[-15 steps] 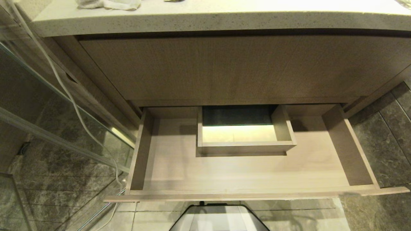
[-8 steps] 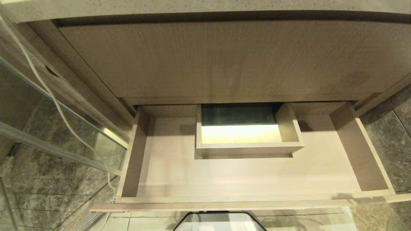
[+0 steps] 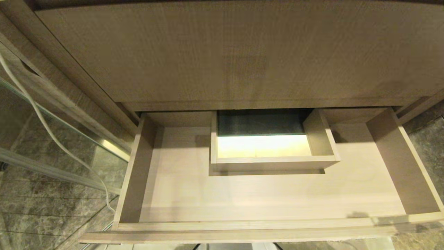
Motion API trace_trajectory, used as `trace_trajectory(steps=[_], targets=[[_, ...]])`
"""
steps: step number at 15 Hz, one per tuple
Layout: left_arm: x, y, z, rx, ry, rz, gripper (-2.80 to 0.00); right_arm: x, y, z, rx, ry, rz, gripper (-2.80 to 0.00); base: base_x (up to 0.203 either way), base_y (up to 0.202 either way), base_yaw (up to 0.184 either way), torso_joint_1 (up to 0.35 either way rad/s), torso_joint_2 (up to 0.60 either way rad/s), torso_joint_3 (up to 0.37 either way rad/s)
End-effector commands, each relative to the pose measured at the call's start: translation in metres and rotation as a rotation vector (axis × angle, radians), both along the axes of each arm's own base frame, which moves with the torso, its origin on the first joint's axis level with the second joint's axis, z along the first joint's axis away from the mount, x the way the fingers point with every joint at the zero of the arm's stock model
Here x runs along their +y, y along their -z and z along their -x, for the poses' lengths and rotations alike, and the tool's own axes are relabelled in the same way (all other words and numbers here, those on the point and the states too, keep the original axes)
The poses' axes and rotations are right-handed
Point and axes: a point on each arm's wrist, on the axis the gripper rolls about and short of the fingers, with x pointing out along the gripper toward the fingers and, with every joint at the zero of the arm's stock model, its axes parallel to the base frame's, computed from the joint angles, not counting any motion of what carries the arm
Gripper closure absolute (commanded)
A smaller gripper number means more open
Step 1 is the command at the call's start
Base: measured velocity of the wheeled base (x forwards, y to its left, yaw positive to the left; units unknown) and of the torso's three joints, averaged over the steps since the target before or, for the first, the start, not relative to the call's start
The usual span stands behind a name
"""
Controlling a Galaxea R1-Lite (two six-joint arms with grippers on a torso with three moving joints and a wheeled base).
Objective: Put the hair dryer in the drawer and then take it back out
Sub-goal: Close the drawer
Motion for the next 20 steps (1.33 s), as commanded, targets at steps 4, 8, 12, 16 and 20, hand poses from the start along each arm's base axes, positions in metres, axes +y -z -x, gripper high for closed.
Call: trace_trajectory(steps=[4, 8, 12, 16, 20], targets=[[0.000, 0.000, 0.000, 0.000, 0.000, 0.000, 0.00, 0.002, 0.035, 0.011, 0.213, 0.029, -0.084, 0.00, 0.000, 0.000, 0.000, 0.083, 0.14, 0.200], [0.000, 0.000, 0.000, -0.001, 0.000, 0.000, 0.00, 0.009, 0.074, 0.029, 0.522, 0.035, -0.197, 0.00, 0.000, 0.000, 0.000, 0.050, 0.04, 0.061], [0.000, 0.000, 0.000, -0.001, 0.000, 0.000, 0.00, 0.011, 0.105, 0.027, 0.651, 0.002, -0.253, 0.00, 0.000, 0.000, 0.000, 0.032, 0.03, 0.062], [0.000, 0.000, 0.000, -0.001, 0.000, 0.000, 0.00, 0.010, 0.122, 0.015, 0.767, -0.068, -0.349, 0.00, 0.000, 0.000, 0.000, 0.006, 0.00, 0.017], [0.000, 0.000, 0.000, 0.000, 0.000, 0.000, 0.00, 0.002, 0.129, -0.008, 0.747, -0.075, -0.351, 0.00, 0.000, 0.000, 0.000, 0.000, 0.00, 0.000]])
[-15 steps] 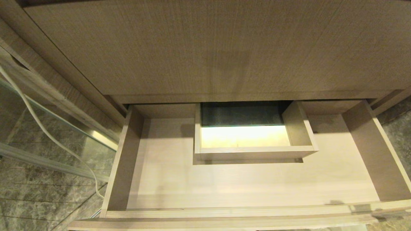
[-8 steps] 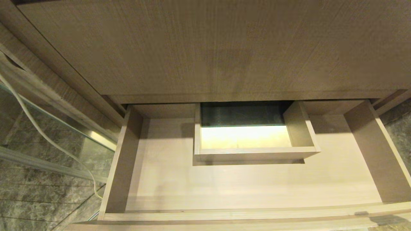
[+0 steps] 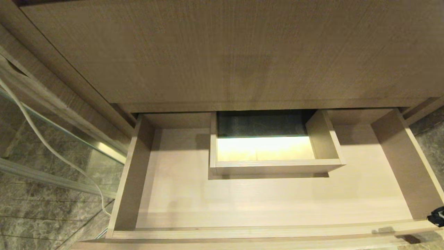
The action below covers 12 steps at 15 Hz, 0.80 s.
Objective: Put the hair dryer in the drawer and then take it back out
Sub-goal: Close the drawer
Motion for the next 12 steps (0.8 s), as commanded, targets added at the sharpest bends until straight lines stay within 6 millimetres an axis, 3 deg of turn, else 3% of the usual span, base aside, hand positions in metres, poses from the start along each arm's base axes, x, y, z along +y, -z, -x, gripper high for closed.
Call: trace_trajectory(steps=[1, 5, 10, 12], targets=[[0.000, 0.000, 0.000, 0.002, 0.000, 0.000, 0.00, -0.005, 0.009, -0.015, 0.032, -0.004, -0.018, 0.00, 0.000, 0.000, 0.000, 0.000, 0.00, 0.000], [0.000, 0.000, 0.000, 0.002, 0.000, 0.000, 0.00, -0.014, 0.012, -0.036, -0.023, -0.004, -0.017, 0.00, 0.000, 0.000, 0.000, 0.000, 0.00, 0.000], [0.000, 0.000, 0.000, 0.001, 0.000, 0.000, 0.00, -0.023, -0.002, -0.053, -0.173, 0.004, 0.000, 0.00, 0.000, 0.000, 0.000, 0.000, 0.00, 0.000], [0.000, 0.000, 0.000, 0.002, 0.000, 0.000, 0.00, -0.032, -0.020, -0.076, -0.389, 0.061, 0.041, 0.00, 0.000, 0.000, 0.000, 0.000, 0.00, 0.000]])
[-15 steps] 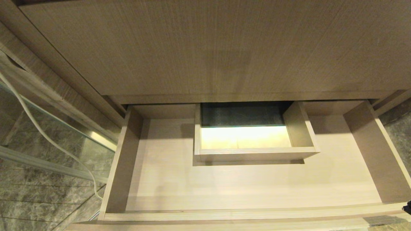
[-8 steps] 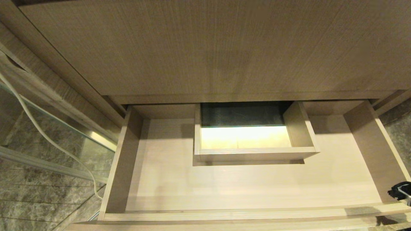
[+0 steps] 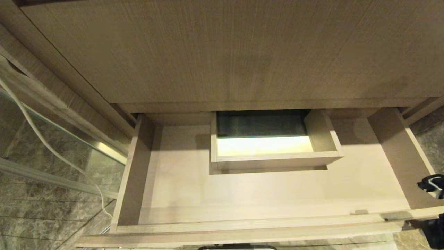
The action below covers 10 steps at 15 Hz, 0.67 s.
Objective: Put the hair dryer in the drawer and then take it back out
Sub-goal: Close the drawer
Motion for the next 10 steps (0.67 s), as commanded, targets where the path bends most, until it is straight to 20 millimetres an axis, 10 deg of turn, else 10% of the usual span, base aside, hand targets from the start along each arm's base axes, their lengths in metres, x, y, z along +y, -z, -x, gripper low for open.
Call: trace_trajectory(steps=[1, 7, 10], targets=[[0.000, 0.000, 0.000, 0.000, 0.000, 0.000, 0.00, -0.014, -0.027, -0.034, -0.288, 0.049, 0.071, 0.00, 0.000, 0.000, 0.000, 0.000, 0.00, 0.000], [0.000, 0.000, 0.000, 0.002, 0.000, 0.000, 0.00, -0.036, -0.070, -0.086, -0.650, 0.100, 0.156, 0.00, 0.000, 0.000, 0.000, 0.000, 0.00, 0.000], [0.000, 0.000, 0.000, 0.002, 0.000, 0.000, 0.00, -0.034, -0.079, -0.075, -0.673, 0.110, 0.167, 0.00, 0.000, 0.000, 0.000, 0.000, 0.00, 0.000]])
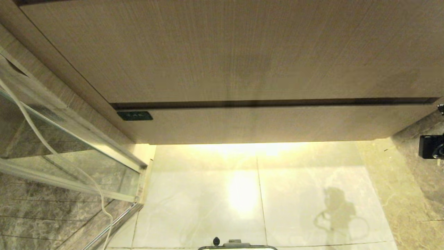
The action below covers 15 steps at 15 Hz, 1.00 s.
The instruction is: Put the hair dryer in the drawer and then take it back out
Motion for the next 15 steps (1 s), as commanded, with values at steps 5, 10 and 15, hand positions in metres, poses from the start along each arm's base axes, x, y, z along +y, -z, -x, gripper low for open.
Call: trace_trajectory(steps=[5, 10, 15], targets=[[0.000, 0.000, 0.000, 0.001, 0.000, 0.000, 0.00, 0.019, -0.014, 0.046, 0.011, -0.005, -0.005, 0.00, 0.000, 0.000, 0.000, 0.000, 0.00, 0.000], [0.000, 0.000, 0.000, 0.001, 0.000, 0.000, 0.00, 0.056, -0.006, 0.125, 0.056, -0.069, -0.034, 0.00, 0.000, 0.000, 0.000, 0.000, 0.00, 0.000], [0.000, 0.000, 0.000, 0.001, 0.000, 0.000, 0.00, 0.092, 0.045, 0.201, -0.081, -0.209, -0.088, 0.00, 0.000, 0.000, 0.000, 0.000, 0.00, 0.000]])
